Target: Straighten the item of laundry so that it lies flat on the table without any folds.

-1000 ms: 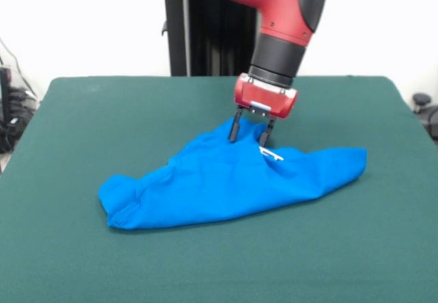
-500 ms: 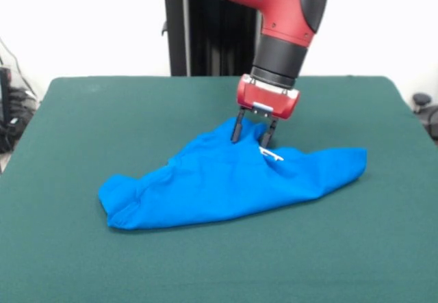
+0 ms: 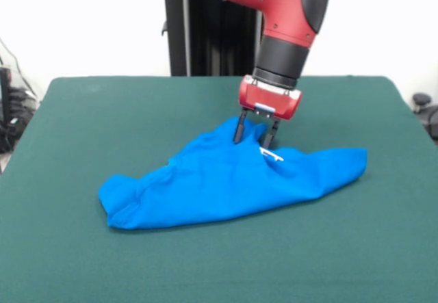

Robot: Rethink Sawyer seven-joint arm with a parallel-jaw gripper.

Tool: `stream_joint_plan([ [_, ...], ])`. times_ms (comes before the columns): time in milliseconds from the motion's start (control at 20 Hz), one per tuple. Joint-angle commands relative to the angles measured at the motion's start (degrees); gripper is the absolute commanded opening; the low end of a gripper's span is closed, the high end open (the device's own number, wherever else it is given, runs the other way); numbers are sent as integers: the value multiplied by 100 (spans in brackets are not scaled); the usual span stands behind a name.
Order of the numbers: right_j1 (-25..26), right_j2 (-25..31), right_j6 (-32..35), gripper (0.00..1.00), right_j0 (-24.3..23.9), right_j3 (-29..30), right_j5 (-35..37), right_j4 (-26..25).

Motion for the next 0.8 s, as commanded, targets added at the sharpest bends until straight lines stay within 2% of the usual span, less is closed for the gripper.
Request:
stream_joint_plan([
  [50, 52, 746, 955, 100, -97, -117, 671, -20],
  [550, -270, 749, 849, 100, -133, 35, 1114, -45],
  [800, -262, 773, 882, 100, -154, 21, 1140, -70],
])
